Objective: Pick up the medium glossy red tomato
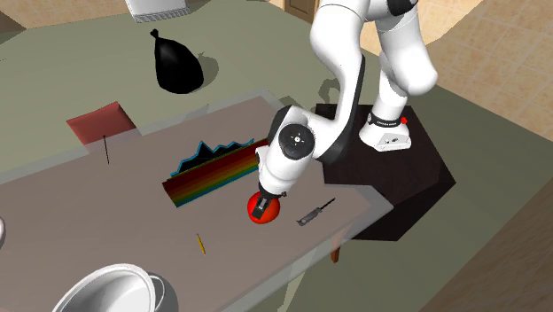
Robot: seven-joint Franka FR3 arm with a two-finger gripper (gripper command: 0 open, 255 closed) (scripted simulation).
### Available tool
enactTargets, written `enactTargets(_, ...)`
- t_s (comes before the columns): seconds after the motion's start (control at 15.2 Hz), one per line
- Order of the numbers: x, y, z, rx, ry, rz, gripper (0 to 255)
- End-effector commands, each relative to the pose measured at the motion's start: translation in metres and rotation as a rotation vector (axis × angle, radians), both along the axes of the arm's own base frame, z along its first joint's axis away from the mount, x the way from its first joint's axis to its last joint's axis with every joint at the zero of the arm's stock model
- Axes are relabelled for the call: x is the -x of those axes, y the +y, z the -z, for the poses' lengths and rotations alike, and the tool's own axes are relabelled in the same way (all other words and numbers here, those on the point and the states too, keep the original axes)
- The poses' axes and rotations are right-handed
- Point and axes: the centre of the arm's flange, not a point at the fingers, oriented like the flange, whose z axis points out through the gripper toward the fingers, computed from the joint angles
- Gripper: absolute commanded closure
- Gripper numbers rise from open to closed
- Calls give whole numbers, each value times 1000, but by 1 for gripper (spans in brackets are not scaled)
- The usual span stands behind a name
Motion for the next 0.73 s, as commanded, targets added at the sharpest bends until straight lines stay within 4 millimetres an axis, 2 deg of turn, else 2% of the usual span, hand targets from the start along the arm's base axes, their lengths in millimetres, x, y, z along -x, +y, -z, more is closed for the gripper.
enactTargets(0.0, 0, 1, 6, 0, 0, 0, 0)
enactTargets(0.07, 0, 1, 6, 0, 0, 0, 0)
enactTargets(0.13, 0, 0, 5, 0, 0, 0, 255)
enactTargets(0.66, 0, 0, 6, 0, 0, 0, 255)
